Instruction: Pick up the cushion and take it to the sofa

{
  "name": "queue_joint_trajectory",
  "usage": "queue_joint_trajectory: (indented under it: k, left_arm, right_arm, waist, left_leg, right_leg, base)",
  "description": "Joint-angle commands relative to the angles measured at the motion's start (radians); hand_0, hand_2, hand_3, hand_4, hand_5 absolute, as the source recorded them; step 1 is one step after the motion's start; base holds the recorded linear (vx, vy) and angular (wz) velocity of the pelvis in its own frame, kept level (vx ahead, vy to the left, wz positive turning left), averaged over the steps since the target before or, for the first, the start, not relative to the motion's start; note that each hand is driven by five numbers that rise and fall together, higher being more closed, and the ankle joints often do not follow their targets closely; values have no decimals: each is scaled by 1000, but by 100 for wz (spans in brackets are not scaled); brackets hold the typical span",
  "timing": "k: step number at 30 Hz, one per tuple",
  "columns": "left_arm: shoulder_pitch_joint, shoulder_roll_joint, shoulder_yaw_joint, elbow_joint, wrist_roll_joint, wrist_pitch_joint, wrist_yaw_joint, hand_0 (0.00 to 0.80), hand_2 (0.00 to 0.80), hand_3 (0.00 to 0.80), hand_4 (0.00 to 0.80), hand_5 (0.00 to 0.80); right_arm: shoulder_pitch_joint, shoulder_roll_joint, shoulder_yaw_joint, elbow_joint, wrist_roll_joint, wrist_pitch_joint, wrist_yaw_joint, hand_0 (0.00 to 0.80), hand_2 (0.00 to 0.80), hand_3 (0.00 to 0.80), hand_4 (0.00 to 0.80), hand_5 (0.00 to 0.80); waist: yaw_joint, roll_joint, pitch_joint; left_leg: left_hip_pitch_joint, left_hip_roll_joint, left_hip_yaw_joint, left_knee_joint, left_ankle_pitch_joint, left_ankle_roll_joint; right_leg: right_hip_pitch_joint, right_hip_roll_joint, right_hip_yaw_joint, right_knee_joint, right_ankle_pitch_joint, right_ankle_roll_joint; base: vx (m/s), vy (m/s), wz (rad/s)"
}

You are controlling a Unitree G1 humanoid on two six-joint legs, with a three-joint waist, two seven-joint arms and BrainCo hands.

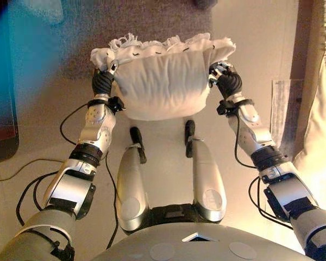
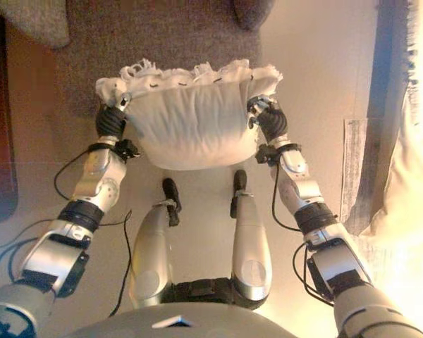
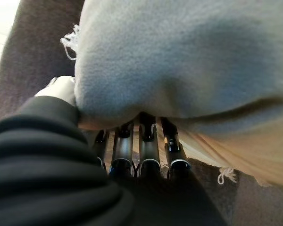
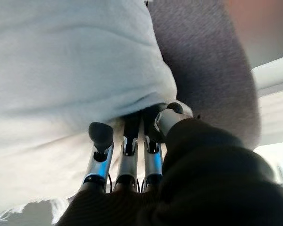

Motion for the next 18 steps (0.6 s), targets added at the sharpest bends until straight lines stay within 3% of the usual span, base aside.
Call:
queue_joint_trajectory:
  k: [1, 2, 4, 7, 11, 18]
  left_arm:
    - [59, -71, -22, -180, 37, -90, -92, 800, 800, 800, 800, 800]
    - [90, -77, -14, -190, 37, -88, -102, 800, 800, 800, 800, 800]
    - [146, -86, 7, -209, 33, -70, -128, 800, 800, 800, 800, 800]
    - [218, -89, 33, -239, 38, -28, -181, 800, 800, 800, 800, 800]
    - [289, -88, 43, -271, 73, 18, -206, 800, 800, 800, 800, 800]
    - [303, -73, 63, -286, 64, 52, -211, 800, 800, 800, 800, 800]
  right_arm:
    - [77, 29, -15, -147, -61, -44, 99, 800, 800, 800, 800, 800]
    - [104, 25, -20, -156, -70, -37, 112, 800, 800, 800, 800, 800]
    - [142, 21, -28, -163, -103, -16, 119, 800, 800, 800, 800, 800]
    - [214, 22, -41, -180, -113, 7, 125, 800, 800, 800, 800, 800]
    - [325, 32, -67, -205, -107, 9, 145, 800, 800, 800, 800, 800]
    - [353, 58, -65, -191, -119, -1, 142, 800, 800, 800, 800, 800]
  waist:
    - [26, 12, -234]
    - [29, 8, -249]
    - [47, 14, -287]
    - [68, 33, -347]
    - [63, 34, -421]
    - [53, 43, -469]
  left_leg:
    - [-12, 6, -88, 11, 54, 1]
    - [7, -7, -87, 22, 41, 3]
    - [62, -69, -105, -21, 39, 16]
    - [162, -115, -71, -171, 72, 27]
    - [284, -124, -41, -259, 61, 43]
    - [398, -128, 1, -335, 51, 66]
  right_leg:
    - [122, 21, -19, -132, 30, -33]
    - [153, 20, -22, -152, 33, -36]
    - [215, 27, -30, -197, 37, -32]
    - [311, 47, -55, -261, 35, -18]
    - [403, 53, -68, -326, 43, -7]
    - [468, 35, -78, -345, 55, 16]
  base:
    - [195, -55, -9]
    - [230, -25, -11]
    - [253, 32, -14]
    - [298, 55, -22]
    - [258, 71, -8]
    - [121, 91, -1]
